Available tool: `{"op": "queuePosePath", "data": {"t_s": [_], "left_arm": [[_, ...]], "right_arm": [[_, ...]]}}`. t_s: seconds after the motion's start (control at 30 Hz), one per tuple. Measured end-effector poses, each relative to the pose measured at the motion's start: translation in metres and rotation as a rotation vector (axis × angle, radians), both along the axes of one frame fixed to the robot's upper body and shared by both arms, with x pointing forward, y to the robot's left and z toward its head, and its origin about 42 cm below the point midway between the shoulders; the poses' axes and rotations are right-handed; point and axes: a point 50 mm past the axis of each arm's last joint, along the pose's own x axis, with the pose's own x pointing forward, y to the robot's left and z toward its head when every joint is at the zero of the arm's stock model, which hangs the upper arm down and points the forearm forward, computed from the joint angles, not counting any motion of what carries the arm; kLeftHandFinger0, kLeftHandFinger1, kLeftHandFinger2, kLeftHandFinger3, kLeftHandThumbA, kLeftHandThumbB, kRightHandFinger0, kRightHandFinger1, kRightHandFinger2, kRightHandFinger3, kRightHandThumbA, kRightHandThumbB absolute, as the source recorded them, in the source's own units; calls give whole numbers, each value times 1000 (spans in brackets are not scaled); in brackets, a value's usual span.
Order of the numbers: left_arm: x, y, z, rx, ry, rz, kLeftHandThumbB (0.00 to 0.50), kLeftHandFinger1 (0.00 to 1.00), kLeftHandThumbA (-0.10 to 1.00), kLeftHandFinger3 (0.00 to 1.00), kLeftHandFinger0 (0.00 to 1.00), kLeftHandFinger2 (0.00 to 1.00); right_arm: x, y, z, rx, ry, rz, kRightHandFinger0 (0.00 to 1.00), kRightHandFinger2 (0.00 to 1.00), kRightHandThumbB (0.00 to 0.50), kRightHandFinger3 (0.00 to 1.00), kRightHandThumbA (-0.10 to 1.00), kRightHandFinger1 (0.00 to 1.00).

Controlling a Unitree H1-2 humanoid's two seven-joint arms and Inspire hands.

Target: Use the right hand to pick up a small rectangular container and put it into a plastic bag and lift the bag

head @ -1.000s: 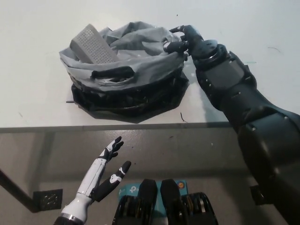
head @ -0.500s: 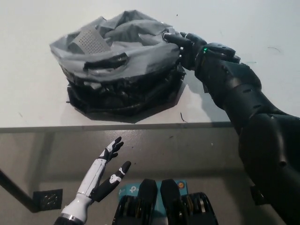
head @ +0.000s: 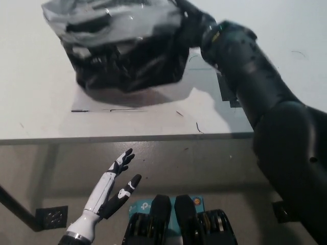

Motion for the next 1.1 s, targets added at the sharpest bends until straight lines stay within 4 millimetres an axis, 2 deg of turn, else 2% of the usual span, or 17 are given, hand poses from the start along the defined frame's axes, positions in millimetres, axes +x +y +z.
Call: {"op": "queuePosePath", "data": {"t_s": [0.1, 0.23, 0.27, 0.3, 0.33, 0.37, 0.43, 0.47, 0.6, 0.73, 0.77, 0.87, 0.93, 0.97, 1.0, 1.03, 1.1], "left_arm": [[0, 0, 0, 7, -2, -1, 268, 1000, 817, 1000, 1000, 1000], [1, 0, 1, 13, -4, -1, 263, 1000, 780, 1000, 1000, 1000], [1, -1, 1, 13, -5, -2, 260, 1000, 775, 1000, 1000, 1000], [2, -1, 1, 15, -7, -2, 258, 1000, 774, 1000, 1000, 1000], [2, -1, 1, 15, -7, -2, 251, 1000, 764, 1000, 1000, 1000], [2, -1, 2, 17, -9, -3, 250, 1000, 762, 1000, 1000, 1000], [2, -1, 2, 18, -9, -3, 251, 1000, 759, 1000, 1000, 1000], [3, -1, 2, 19, -11, -4, 255, 1000, 761, 1000, 1000, 1000], [4, -2, 4, 22, -16, -5, 245, 1000, 743, 1000, 1000, 1000], [4, -2, 4, 22, -17, -6, 249, 1000, 724, 1000, 1000, 1000], [4, -2, 4, 22, -17, -6, 247, 1000, 720, 1000, 1000, 1000], [4, -2, 4, 23, -17, -7, 226, 1000, 689, 1000, 1000, 1000], [4, -2, 4, 24, -17, -7, 229, 1000, 684, 1000, 1000, 1000], [4, -2, 4, 24, -18, -7, 233, 1000, 679, 1000, 1000, 1000], [5, -2, 4, 24, -18, -7, 232, 1000, 678, 1000, 1000, 1000], [5, -2, 4, 24, -18, -7, 248, 1000, 697, 1000, 1000, 1000], [5, -2, 4, 23, -19, -8, 250, 1000, 701, 1000, 1000, 1000]], "right_arm": [[-1, 11, 34, 38, -65, 26, 0, 514, 125, 487, 403, 29], [-3, 19, 71, 57, -134, 52, 0, 547, 116, 499, 476, 74], [-3, 19, 76, 58, -145, 55, 0, 587, 109, 531, 507, 120], [-5, 22, 91, 60, -177, 65, 0, 600, 111, 544, 514, 136], [-5, 22, 92, 61, -178, 64, 0, 605, 111, 561, 525, 156], [-7, 24, 111, 64, -216, 78, 0, 604, 111, 562, 527, 159], [-9, 25, 119, 64, -234, 83, 0, 583, 102, 582, 544, 164], [-12, 27, 139, 64, -277, 95, 0, 581, 95, 590, 541, 166], [-19, 29, 165, 67, -334, 108, 0, 619, 82, 631, 517, 202], [-20, 27, 169, 69, -351, 114, 0, 624, 79, 658, 491, 208], [-19, 27, 167, 69, -347, 115, 0, 630, 73, 671, 459, 200], [-16, 25, 155, 67, -326, 112, 0, 618, 69, 676, 480, 189], [-12, 21, 135, 60, -288, 105, 0, 593, 61, 654, 497, 175], [-11, 20, 128, 57, -276, 103, 0, 563, 79, 637, 511, 142], [-8, 18, 110, 48, -244, 98, 0, 542, 78, 643, 510, 116], [-7, 17, 101, 44, -227, 97, 0, 513, 78, 592, 452, 95], [-4, 15, 72, 32, -171, 94, 0, 490, 81, 558, 441, 74]]}}
